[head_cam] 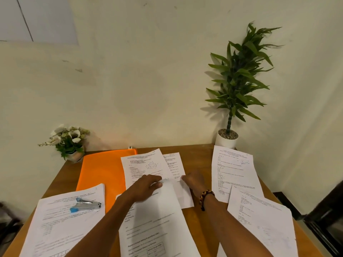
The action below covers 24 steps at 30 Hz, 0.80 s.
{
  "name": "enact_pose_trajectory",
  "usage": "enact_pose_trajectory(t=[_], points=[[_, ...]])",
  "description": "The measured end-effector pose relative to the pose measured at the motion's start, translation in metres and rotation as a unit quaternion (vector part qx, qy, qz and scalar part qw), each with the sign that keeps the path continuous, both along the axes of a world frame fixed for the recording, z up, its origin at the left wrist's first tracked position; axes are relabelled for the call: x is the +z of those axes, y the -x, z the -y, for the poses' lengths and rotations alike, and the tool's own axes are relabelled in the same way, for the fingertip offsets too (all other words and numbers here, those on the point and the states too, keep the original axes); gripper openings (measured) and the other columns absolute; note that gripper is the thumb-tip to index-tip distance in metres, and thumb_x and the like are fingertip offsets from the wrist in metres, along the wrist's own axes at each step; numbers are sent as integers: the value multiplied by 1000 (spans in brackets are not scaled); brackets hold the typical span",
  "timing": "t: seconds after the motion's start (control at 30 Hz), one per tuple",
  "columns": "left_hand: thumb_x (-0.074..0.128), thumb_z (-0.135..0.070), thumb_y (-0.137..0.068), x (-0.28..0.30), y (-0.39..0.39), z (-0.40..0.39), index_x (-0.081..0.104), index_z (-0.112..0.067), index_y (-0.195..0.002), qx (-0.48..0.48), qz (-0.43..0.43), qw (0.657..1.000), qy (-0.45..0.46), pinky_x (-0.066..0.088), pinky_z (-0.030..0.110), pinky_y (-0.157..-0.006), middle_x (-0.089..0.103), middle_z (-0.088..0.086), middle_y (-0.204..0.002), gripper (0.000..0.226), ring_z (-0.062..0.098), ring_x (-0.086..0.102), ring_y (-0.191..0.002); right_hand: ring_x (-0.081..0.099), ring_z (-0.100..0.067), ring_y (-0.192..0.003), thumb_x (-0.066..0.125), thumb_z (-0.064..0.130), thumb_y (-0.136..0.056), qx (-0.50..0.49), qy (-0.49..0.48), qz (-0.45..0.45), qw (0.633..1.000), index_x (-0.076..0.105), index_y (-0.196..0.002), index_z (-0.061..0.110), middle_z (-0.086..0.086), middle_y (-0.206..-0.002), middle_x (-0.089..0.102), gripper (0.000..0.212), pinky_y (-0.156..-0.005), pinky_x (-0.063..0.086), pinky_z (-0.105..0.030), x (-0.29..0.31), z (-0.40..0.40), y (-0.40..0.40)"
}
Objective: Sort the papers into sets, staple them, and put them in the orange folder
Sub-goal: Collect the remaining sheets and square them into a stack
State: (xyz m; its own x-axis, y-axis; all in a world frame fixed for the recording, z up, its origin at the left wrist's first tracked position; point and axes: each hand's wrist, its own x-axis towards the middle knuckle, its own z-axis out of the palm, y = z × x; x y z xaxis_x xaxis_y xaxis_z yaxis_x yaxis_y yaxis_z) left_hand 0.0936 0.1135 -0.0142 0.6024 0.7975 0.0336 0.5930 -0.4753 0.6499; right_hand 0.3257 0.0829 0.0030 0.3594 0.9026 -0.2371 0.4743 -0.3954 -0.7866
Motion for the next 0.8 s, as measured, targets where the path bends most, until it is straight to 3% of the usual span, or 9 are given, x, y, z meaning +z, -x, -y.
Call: enact_pose_trajectory(t=[0.1, 0.27, 0.37, 0.47, 0.57, 0.67, 0.73, 0.8], points=[[50, -44, -103, -14, 0, -6, 67, -21, -107, 19, -28, 999, 5, 39, 27, -76, 69, 3, -111, 29, 8, 52, -85, 65, -15, -76, 67, 16, -95, 8, 5, -1, 1000, 60, -71, 19, 0, -99, 71, 25, -65, 54, -25, -1, -4, 3], [49, -47, -102, -21, 2, -9, 65, -27, -118, 29, -65, 997, 13, 40, 25, -82, 66, -5, -125, 30, 9, 55, -98, 59, -15, -72, 61, 18, -98, -21, -8, 48, 999, 59, -75, 15, -9, -103, 71, 23, -57, 43, -22, -5, -5, -4], [49, -50, -101, -23, 4, -9, 65, -26, -119, 37, -68, 997, 15, 43, 28, -83, 66, -3, -125, 33, 13, 58, -101, 62, -27, -88, 59, 14, -99, -104, -32, 37, 993, 63, -98, 2, -12, -99, 65, 13, -69, 45, -30, 0, -2, -14], [49, -48, -101, -21, 4, -8, 63, -28, -126, 46, -73, 996, 14, 45, 30, -91, 63, -8, -134, 35, 17, 59, -113, 62, -37, -103, 56, 13, -100, -190, -58, 66, 978, 64, -110, 5, -15, -112, 62, 16, -80, 47, -39, 8, 2, -28], [50, -48, -101, -14, 0, -6, 62, -28, -131, 46, -57, 997, 9, 46, 32, -97, 61, -8, -139, 38, 17, 58, -117, 62, -38, -98, 51, 6, -99, -221, -139, 112, 959, 61, -99, 6, -14, -104, 65, 10, -74, 43, -38, 18, 5, -46], [51, -45, -101, 4, -3, -3, 65, -24, -126, 30, -34, 999, -4, 48, 34, -98, 65, -10, -127, 35, 12, 59, -111, 57, -29, -77, 49, 5, -100, -252, -225, 155, 929, 52, -84, 10, -5, -86, 63, 17, -63, 35, -32, 36, 11, -65], [51, -39, -102, 24, -7, 1, 69, -23, -103, 2, 3, 999, -32, 51, 38, -86, 70, -11, -103, 24, 8, 62, -92, 56, -25, -72, 51, 10, -101, -237, -274, 167, 917, 51, -81, 15, -1, -80, 63, 21, -59, 33, -31, 45, 15, -76], [50, -36, -103, 48, -15, 5, 63, -23, -83, -12, 48, 996, -68, 49, 40, -72, 66, -9, -80, 27, 10, 61, -77, 57, -25, -72, 52, 16, -103, -212, -309, 158, 914, 51, -80, 17, -1, -76, 62, 23, -57, 36, -35, 50, 19, -85]])
